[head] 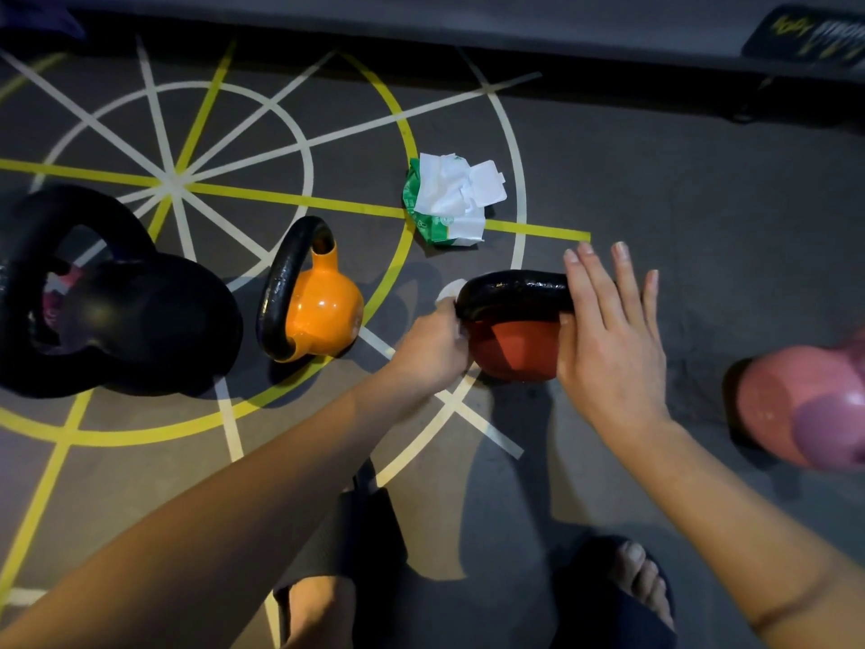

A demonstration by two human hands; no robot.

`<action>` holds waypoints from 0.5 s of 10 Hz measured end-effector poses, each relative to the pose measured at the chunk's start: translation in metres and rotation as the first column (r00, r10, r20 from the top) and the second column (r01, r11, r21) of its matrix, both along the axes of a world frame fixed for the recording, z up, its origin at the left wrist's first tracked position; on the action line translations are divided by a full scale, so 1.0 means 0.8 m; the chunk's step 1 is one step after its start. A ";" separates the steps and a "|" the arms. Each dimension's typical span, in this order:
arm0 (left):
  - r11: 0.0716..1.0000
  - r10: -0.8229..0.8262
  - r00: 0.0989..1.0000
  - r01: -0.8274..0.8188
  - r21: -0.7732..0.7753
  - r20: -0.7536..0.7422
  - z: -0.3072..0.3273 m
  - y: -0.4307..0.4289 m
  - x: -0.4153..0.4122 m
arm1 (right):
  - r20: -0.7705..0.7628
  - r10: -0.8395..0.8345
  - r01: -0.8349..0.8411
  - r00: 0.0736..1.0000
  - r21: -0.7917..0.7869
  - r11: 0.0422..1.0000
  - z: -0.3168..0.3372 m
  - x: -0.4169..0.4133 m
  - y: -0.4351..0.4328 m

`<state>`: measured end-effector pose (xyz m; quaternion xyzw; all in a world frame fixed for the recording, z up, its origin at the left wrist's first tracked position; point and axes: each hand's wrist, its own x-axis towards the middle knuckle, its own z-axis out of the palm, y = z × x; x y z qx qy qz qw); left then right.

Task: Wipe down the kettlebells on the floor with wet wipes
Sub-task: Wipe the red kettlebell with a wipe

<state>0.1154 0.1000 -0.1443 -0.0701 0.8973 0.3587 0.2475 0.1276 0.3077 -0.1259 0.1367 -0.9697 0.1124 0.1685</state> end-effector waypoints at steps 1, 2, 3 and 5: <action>1.000 -0.011 0.999 0.011 0.021 -0.031 -0.005 -0.012 0.010 | 0.006 0.000 0.000 1.000 0.001 1.000 0.000 0.000 0.000; 0.998 -0.011 0.980 0.000 -0.057 -0.198 -0.018 -0.018 0.007 | 0.012 -0.002 0.002 1.000 0.000 1.000 0.001 0.001 -0.001; 0.989 -0.032 0.931 -0.023 -0.146 -0.365 -0.031 -0.024 0.011 | 0.011 -0.004 0.004 1.000 0.005 1.000 0.003 0.000 0.000; 0.995 0.065 0.833 -0.015 0.096 -0.550 -0.031 -0.022 0.014 | 0.006 -0.010 0.010 1.000 0.004 1.000 0.002 0.000 -0.001</action>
